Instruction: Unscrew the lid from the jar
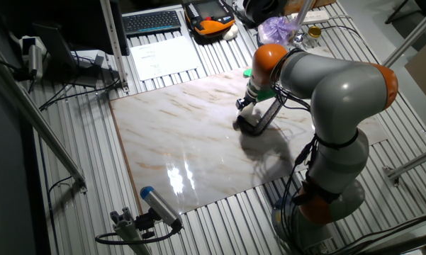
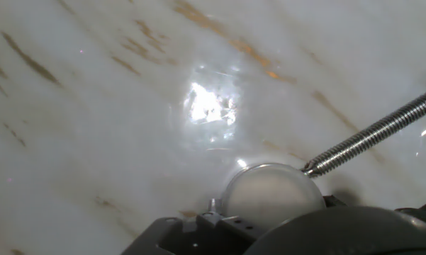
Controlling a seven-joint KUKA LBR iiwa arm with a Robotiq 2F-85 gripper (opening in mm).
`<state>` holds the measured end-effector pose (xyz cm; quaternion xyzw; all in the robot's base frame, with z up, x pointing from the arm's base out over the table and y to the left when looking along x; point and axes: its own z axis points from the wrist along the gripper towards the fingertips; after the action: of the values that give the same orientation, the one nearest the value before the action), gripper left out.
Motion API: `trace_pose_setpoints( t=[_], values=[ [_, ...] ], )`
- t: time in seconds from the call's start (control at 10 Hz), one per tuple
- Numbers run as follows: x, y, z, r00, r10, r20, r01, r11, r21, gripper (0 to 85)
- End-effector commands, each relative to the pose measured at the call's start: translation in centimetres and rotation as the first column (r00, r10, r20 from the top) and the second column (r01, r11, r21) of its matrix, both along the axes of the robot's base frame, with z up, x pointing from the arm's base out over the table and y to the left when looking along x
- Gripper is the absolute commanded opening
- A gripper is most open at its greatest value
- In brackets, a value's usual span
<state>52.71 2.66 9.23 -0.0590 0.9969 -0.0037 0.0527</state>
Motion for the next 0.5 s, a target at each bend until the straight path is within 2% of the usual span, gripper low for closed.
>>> trace_pose_setpoints(
  t=[0.0,0.2,0.4],
  values=[
    [0.00,0.00,0.00,1.000,0.010,0.003,-0.010,1.000,-0.001,34.0],
    [0.02,0.02,-0.09,0.999,0.041,0.014,-0.041,0.999,-0.014,34.0],
    [0.05,0.03,-0.19,0.998,0.066,0.017,-0.066,0.998,-0.011,34.0]
  ],
)
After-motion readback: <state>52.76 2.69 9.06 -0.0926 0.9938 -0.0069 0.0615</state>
